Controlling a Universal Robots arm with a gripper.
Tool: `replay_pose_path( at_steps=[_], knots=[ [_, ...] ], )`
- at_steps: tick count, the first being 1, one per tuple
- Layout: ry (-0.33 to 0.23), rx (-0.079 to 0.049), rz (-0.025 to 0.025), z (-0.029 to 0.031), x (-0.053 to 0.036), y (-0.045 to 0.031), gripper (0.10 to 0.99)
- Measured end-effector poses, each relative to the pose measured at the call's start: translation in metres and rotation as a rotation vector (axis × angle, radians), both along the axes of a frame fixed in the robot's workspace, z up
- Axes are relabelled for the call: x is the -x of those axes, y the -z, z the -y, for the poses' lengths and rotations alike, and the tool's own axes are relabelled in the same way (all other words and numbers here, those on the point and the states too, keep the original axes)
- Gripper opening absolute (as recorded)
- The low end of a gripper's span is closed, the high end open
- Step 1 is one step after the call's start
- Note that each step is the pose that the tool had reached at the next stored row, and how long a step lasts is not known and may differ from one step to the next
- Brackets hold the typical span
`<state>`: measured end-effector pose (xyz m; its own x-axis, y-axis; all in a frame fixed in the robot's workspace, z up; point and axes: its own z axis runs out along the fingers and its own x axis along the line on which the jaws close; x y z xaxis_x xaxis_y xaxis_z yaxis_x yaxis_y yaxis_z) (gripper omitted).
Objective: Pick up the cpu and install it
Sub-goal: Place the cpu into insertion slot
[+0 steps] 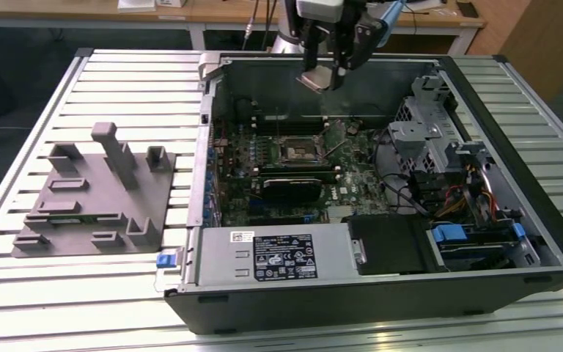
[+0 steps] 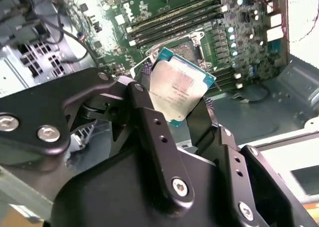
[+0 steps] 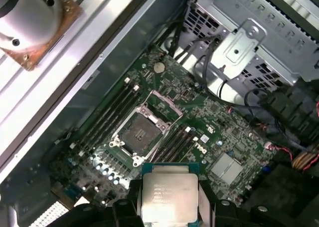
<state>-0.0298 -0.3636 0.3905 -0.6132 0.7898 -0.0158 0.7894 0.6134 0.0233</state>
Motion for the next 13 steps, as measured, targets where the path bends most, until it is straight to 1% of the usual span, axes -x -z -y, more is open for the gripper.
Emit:
replay_pose_path(
  at_steps=[13],
  knots=[
    [0.237,0.0,0.0,0.0,0.0,0.0035,0.537]
  ],
)
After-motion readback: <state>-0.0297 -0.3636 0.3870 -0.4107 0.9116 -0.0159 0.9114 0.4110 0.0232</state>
